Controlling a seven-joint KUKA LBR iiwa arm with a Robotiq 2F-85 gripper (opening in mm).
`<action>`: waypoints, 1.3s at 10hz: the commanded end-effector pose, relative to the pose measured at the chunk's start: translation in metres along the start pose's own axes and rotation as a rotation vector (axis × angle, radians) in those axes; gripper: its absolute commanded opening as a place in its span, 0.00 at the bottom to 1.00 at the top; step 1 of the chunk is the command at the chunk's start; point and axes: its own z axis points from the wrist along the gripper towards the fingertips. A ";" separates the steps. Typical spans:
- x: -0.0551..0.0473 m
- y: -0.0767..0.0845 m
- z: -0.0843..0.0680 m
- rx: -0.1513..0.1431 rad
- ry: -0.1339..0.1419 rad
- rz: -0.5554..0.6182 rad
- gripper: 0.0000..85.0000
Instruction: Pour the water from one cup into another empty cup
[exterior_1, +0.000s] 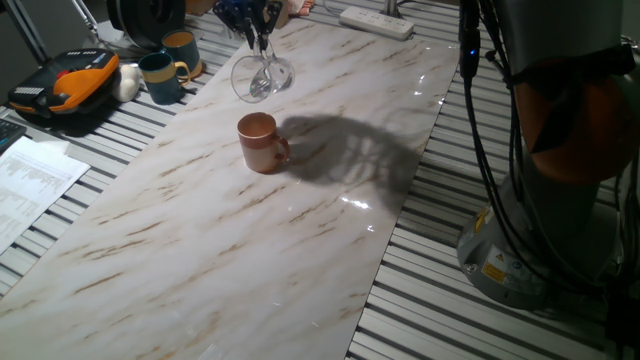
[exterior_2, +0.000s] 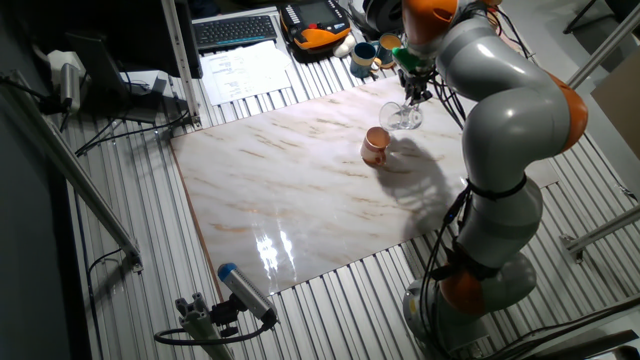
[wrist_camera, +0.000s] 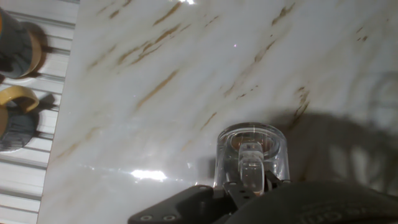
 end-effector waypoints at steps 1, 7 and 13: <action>0.000 0.000 0.000 -0.008 0.006 0.001 0.00; 0.000 0.000 0.001 -0.031 0.015 -0.005 0.00; 0.000 0.000 0.000 -0.038 0.008 0.000 0.00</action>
